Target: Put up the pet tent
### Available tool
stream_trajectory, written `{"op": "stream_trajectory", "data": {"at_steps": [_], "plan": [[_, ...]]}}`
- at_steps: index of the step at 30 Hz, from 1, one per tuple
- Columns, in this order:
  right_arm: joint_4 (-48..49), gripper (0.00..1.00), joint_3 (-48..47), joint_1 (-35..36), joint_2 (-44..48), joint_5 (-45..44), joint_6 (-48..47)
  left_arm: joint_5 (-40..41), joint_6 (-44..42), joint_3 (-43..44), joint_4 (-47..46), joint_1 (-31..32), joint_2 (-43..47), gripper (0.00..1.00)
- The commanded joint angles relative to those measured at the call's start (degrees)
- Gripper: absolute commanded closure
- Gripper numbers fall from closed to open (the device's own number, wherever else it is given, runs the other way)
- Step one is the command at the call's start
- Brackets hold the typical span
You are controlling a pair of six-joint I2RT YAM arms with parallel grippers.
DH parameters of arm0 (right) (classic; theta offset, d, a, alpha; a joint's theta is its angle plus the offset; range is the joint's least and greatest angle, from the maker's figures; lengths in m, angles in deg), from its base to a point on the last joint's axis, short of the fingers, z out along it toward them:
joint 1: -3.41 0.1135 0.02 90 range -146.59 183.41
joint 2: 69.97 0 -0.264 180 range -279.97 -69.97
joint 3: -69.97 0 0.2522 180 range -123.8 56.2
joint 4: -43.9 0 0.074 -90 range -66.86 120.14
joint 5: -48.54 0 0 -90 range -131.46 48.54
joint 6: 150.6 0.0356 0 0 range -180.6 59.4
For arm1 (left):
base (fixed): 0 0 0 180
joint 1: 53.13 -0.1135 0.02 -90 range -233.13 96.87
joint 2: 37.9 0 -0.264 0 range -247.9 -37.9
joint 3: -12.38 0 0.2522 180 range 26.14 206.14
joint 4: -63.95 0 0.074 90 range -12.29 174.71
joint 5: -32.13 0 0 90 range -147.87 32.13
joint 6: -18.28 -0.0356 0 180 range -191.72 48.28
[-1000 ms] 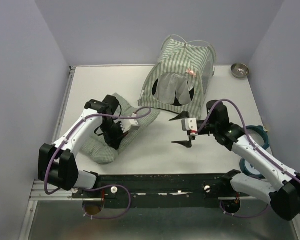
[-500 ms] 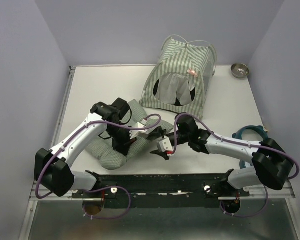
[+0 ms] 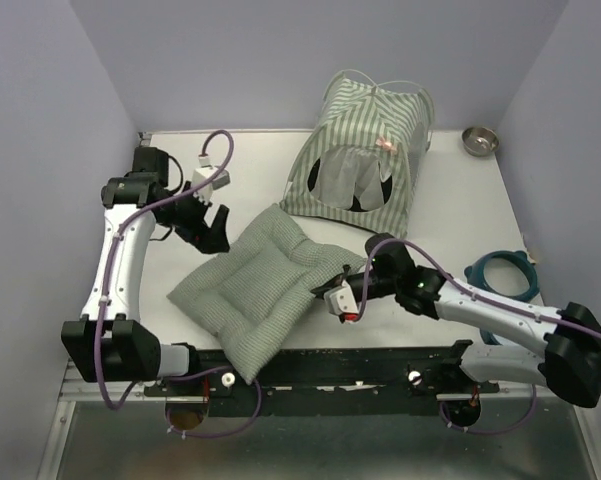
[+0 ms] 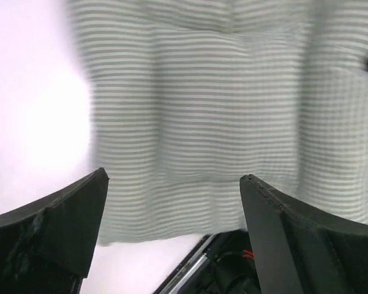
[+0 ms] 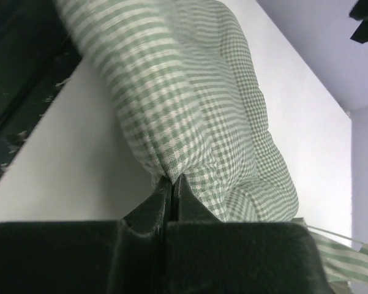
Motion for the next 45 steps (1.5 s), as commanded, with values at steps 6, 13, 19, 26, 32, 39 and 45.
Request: {"op": "stream_trajectory", "data": {"at_steps": [6,13,19,26,32,39,45], "plan": [[-25.02,0.99,1.09,2.80,10.85,-3.91,11.26,3.95,5.83,-11.30,-20.27,-7.14,-12.63,0.01],[-25.83,0.99,0.13,5.35,9.88,-9.01,20.32,-1.66,5.31,-14.03,-20.73,-2.75,-24.50,0.11],[-17.14,0.99,0.74,5.35,10.85,-13.67,22.79,-17.57,6.01,-11.39,-14.12,3.32,-25.85,0.58],[-0.44,0.99,-0.84,5.35,8.23,-19.12,25.43,-21.10,11.79,-8.83,-17.62,15.35,-15.82,0.82],[10.03,0.99,-4.00,4.30,-2.94,-22.30,29.73,-20.85,16.30,-13.84,-24.40,19.94,-18.79,0.98],[8.89,0.99,-9.71,-0.35,-14.36,-19.39,37.38,-22.16,11.98,-14.64,-23.52,16.43,-22.14,0.55],[9.42,0.99,-8.85,-2.56,-16.84,-15.36,35.81,-23.22,14.17,-15.69,-24.05,11.86,-20.91,0.30]]}}
